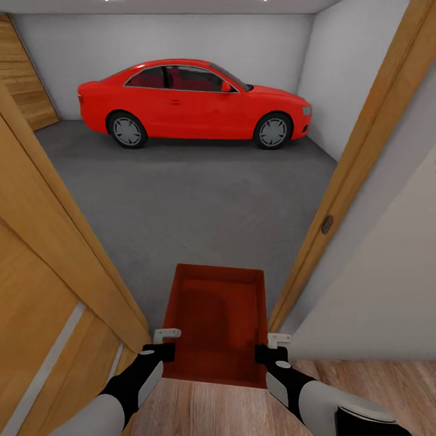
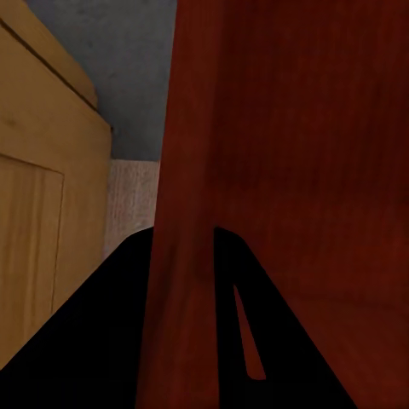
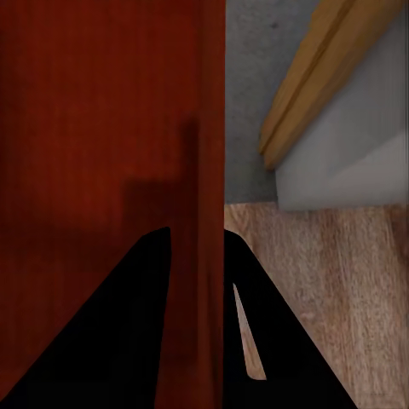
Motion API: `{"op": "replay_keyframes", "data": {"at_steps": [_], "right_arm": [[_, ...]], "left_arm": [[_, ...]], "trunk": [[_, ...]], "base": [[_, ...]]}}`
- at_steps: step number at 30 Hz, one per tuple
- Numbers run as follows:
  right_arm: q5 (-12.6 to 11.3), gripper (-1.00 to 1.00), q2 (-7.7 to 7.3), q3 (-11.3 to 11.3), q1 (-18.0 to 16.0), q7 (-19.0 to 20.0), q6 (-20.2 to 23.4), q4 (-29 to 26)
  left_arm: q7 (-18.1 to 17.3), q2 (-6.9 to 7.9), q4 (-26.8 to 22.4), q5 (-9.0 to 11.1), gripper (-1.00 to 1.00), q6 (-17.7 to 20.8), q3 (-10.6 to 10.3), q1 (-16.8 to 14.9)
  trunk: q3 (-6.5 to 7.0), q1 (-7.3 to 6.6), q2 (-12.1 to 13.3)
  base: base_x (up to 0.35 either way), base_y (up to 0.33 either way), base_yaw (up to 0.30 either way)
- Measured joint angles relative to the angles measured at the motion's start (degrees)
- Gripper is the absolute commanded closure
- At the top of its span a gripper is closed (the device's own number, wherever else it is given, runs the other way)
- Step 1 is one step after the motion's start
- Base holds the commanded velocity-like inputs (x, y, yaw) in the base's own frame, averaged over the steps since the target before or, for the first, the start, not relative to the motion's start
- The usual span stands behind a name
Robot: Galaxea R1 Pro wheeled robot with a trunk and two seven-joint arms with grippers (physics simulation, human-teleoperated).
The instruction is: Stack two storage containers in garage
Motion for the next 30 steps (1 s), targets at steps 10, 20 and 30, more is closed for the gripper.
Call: {"op": "replay_keyframes", "data": {"at_steps": [10,20,30], "right_arm": [[0.0,1.00,-0.08,0.1,0.0,0.0,0.0,-0.1],[0.0,1.00,-0.09,0.1,0.0,0.0,0.0,-0.1],[0.0,1.00,0.42,-0.4,0.0,0.0,0.0,0.4]], "left_arm": [[0.0,-0.09,0.2,0.0,1.00,-0.2,0.1,0.0],[0.0,-0.10,0.2,0.0,1.00,-0.2,0.1,0.0],[0.0,0.42,-0.9,0.1,1.00,0.9,-0.5,0.0]], "trunk": [[0.00,0.00,0.0],[0.00,0.00,0.0],[0.00,0.00,0.0]], "base": [[0.000,0.000,-0.002],[0.000,0.000,0.000],[0.038,0.138,0.000]]}}
